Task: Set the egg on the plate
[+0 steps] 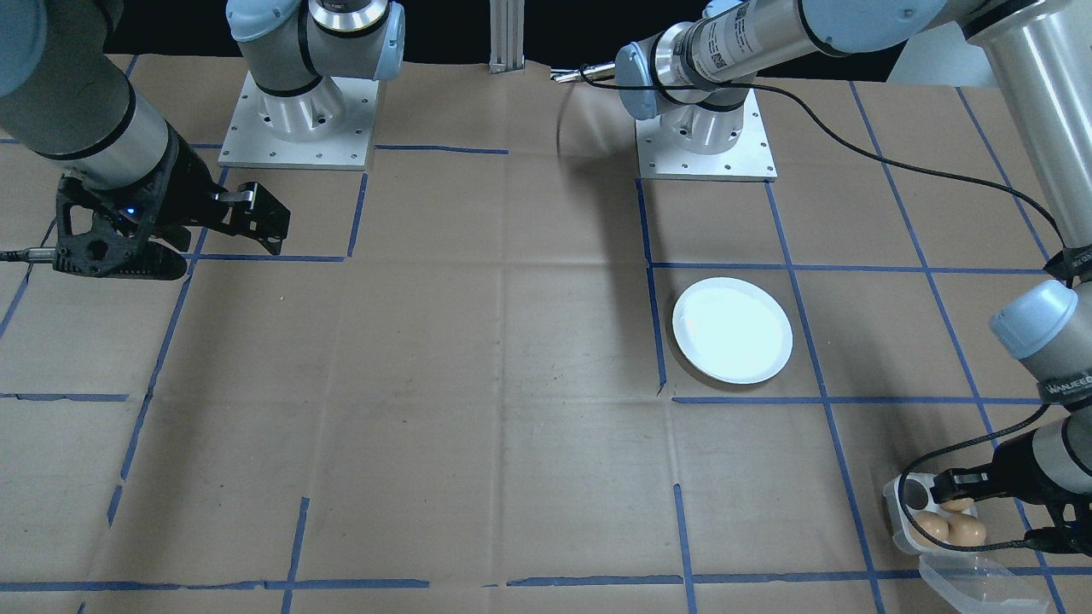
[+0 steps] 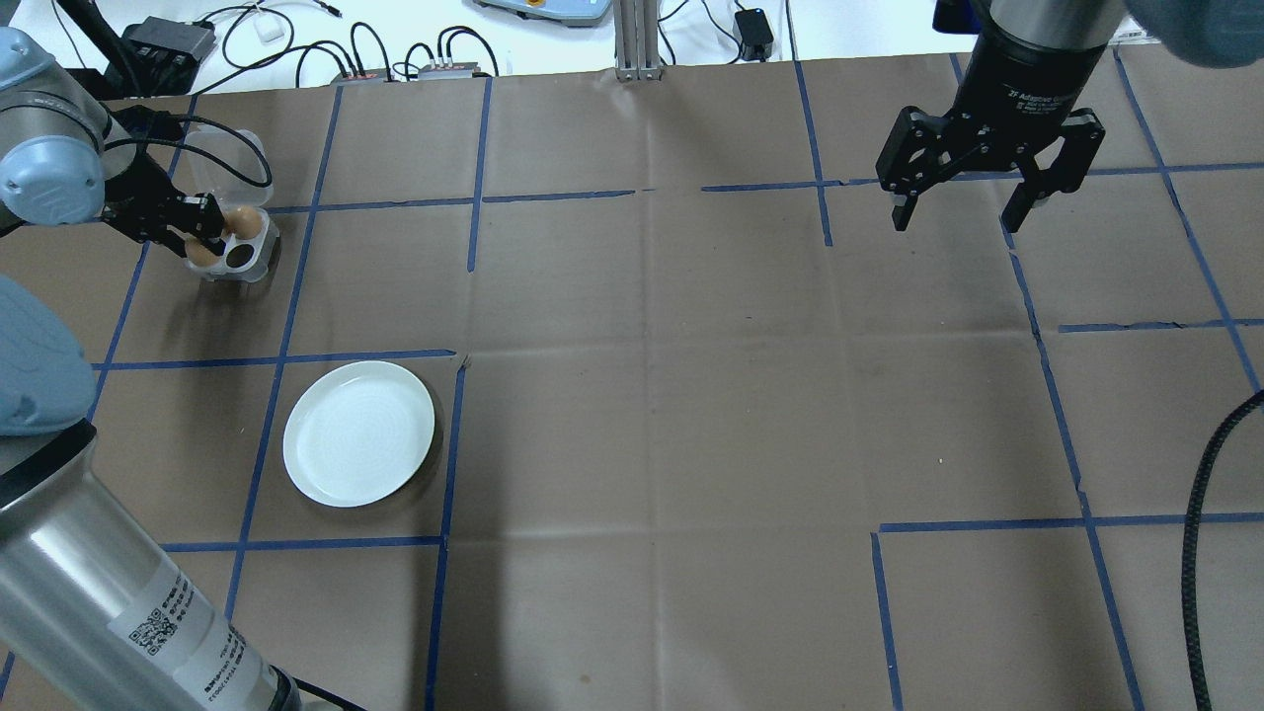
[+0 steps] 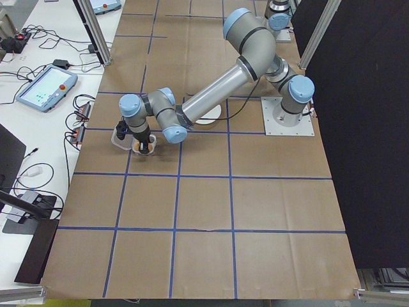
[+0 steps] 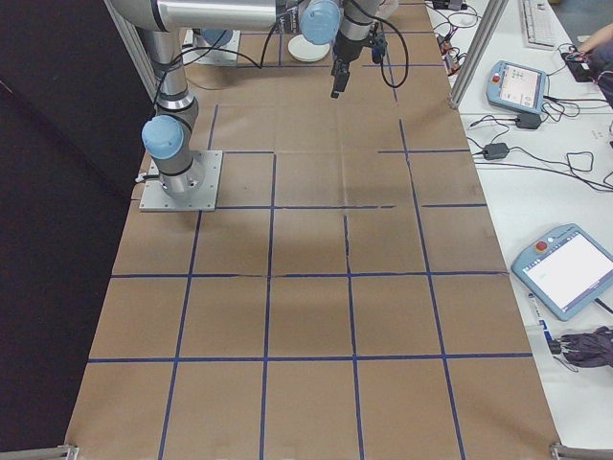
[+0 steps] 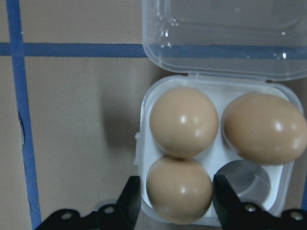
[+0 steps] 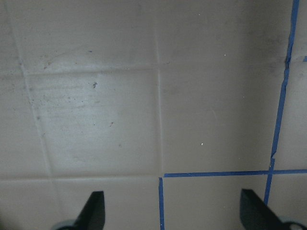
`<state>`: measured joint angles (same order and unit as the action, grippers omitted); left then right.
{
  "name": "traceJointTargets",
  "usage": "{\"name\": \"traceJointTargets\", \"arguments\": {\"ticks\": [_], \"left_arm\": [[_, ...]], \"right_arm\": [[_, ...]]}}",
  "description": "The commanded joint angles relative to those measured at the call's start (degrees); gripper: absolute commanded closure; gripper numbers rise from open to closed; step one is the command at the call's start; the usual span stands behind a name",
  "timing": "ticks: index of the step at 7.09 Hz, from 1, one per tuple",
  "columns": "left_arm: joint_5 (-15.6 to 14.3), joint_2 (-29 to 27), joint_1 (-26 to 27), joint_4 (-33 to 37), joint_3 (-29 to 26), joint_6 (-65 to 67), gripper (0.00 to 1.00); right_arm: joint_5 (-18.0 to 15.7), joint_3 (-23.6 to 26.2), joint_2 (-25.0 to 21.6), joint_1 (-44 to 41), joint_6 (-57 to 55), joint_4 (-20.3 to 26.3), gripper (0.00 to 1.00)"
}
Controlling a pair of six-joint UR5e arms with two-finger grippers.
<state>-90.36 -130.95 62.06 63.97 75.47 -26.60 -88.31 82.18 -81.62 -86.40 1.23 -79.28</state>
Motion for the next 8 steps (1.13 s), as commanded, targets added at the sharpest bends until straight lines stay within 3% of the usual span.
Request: {"name": "traceJointTargets", "arguments": {"ticks": [1, 2, 5, 6, 8], "left_arm": [[-0.2, 0.0, 0.1, -0.1, -0.1, 0.1, 0.92], [-0.1, 0.4, 0.1, -0.1, -0.1, 0.1, 1.00], [0.3, 6.6, 0.3, 4.2, 1.7, 0.0, 1.00], [0.4, 9.6, 1.0, 7.1, 4.9, 0.6, 1.00], [0.8, 17.3, 3.5, 7.7, 16.7, 5.4, 1.00]], "right_arm": [[0.1, 0.0, 0.0, 0.0, 0.0, 0.0, 0.00], [0.1, 0.0, 0.1, 0.0, 0.0, 0.0, 0.00], [0.0, 0.0, 0.0, 0.0, 0.0, 0.0, 0.00], [0.1, 0.0, 0.0, 0.0, 0.0, 0.0, 0.00], [0.1, 0.0, 0.0, 0.0, 0.0, 0.0, 0.00]]}}
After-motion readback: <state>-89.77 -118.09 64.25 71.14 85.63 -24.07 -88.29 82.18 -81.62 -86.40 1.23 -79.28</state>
